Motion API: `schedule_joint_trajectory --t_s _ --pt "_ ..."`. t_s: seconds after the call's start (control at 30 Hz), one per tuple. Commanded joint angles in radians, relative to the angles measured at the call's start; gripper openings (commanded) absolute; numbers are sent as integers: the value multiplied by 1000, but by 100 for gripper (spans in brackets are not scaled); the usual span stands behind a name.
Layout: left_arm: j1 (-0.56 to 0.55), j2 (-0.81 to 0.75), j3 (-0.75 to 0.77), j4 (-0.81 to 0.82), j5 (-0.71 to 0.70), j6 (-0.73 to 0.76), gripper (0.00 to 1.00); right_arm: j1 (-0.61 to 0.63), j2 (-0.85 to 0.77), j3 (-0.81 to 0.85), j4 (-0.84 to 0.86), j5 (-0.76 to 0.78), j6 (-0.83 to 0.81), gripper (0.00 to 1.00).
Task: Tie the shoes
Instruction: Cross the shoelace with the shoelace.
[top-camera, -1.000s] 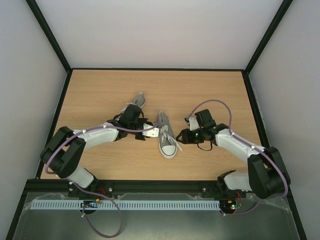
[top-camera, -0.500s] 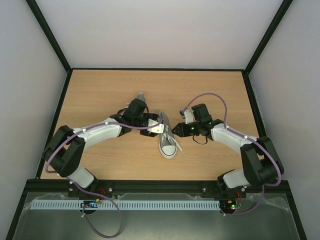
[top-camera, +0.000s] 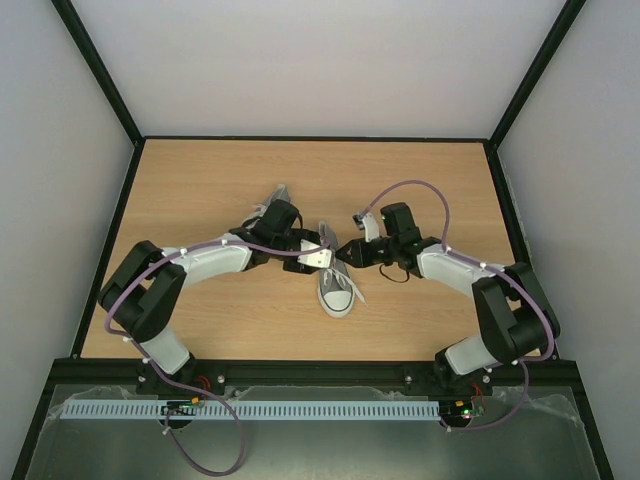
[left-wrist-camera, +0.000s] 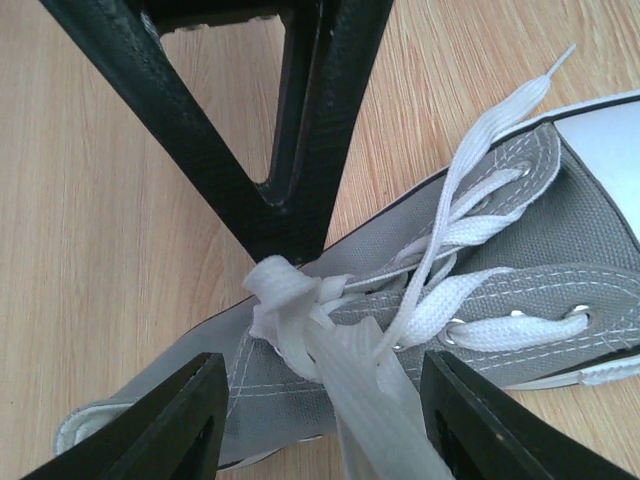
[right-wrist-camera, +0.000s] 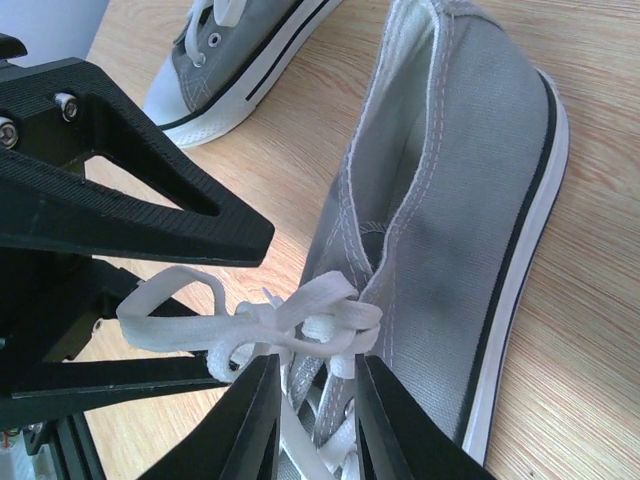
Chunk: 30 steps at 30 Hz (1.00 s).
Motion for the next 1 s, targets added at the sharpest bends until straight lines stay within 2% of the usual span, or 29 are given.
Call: schedule_joint_trajectory --t_s 0.0,0.17,0.43,0.7,0.97 --pt "-9 15 10 34 22 -4 55 1 23 31 51 -49 8 22" --pt "-11 29 -10 83 21 -14 41 2 32 36 52 -64 4 22" --pt "-10 53 -9 95 24 18 39 4 50 34 56 -56 3 22" --pt "-10 43 -21 118 34 -11 21 4 76 42 76 -62 2 21" --pt "-8 39 -29 137 27 -35 3 10 95 43 106 -86 15 13"
